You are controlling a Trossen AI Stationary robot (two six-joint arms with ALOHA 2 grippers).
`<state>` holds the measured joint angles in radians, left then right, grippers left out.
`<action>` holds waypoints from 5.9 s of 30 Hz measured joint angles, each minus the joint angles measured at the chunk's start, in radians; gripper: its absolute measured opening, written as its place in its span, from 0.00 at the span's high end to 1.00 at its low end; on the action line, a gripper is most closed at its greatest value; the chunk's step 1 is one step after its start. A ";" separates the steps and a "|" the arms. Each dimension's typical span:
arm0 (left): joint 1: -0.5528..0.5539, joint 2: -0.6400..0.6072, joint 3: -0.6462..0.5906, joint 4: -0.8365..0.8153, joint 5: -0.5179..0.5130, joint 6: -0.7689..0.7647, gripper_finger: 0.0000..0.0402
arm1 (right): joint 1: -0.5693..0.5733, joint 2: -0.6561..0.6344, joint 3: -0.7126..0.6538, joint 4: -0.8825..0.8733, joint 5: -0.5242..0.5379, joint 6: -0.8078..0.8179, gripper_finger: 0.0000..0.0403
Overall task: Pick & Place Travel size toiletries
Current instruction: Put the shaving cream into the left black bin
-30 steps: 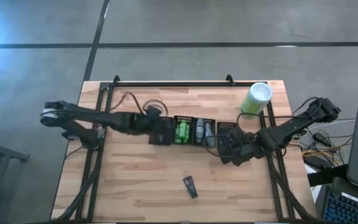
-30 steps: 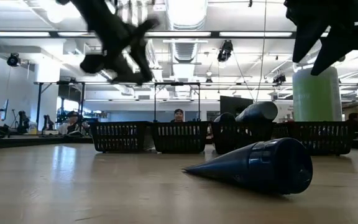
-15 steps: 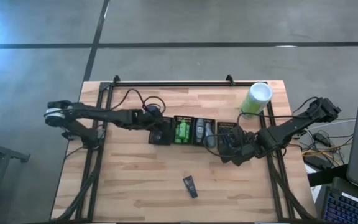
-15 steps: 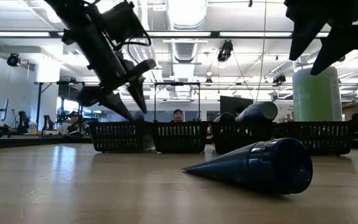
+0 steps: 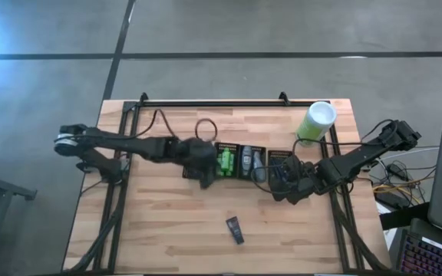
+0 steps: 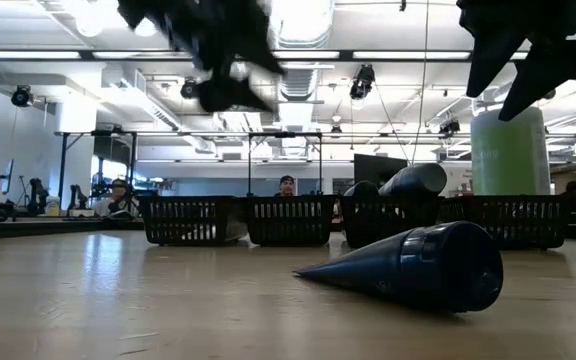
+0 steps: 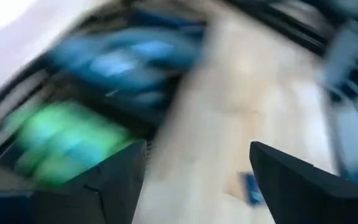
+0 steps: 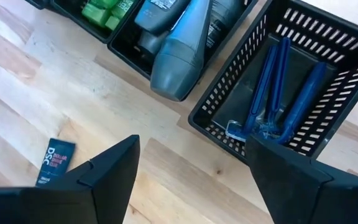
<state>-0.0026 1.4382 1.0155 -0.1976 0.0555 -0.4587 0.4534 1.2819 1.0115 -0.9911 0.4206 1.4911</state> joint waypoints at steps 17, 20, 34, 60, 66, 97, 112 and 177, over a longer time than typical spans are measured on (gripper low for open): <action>-0.336 0.436 0.390 -0.033 -0.001 0.707 0.34 | 0.000 -0.112 0.008 -0.006 -0.005 -0.002 0.22; -0.336 0.525 0.502 -0.123 0.015 0.724 0.34 | 0.000 -0.149 0.008 -0.007 -0.005 -0.001 0.20; -0.361 0.473 0.548 -0.577 -0.045 0.612 0.38 | 0.149 -0.024 0.004 0.092 -0.070 0.130 0.13; -0.479 -0.230 -0.147 -0.394 -0.379 0.241 0.39 | 0.119 0.696 0.457 0.298 -0.295 0.191 0.13; -0.480 -0.331 -0.223 -0.368 -0.380 0.259 0.39 | 0.112 0.828 0.581 0.285 -0.351 0.185 0.18; -0.486 -0.401 -0.272 -0.331 -0.274 0.375 0.39 | 0.086 0.932 0.790 0.125 -0.363 -0.085 0.71; -0.547 -0.318 -0.305 0.225 -0.367 1.139 0.39 | -0.034 0.754 0.780 0.285 -0.654 -0.387 0.71; -0.603 -0.132 -0.187 0.141 -0.734 0.819 0.99 | -0.143 0.579 0.780 0.202 -0.502 -0.456 0.32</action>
<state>-0.6060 1.3067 0.8289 -0.0565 -0.6785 0.3603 0.3104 1.8608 1.7916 -0.7892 -0.0811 1.0350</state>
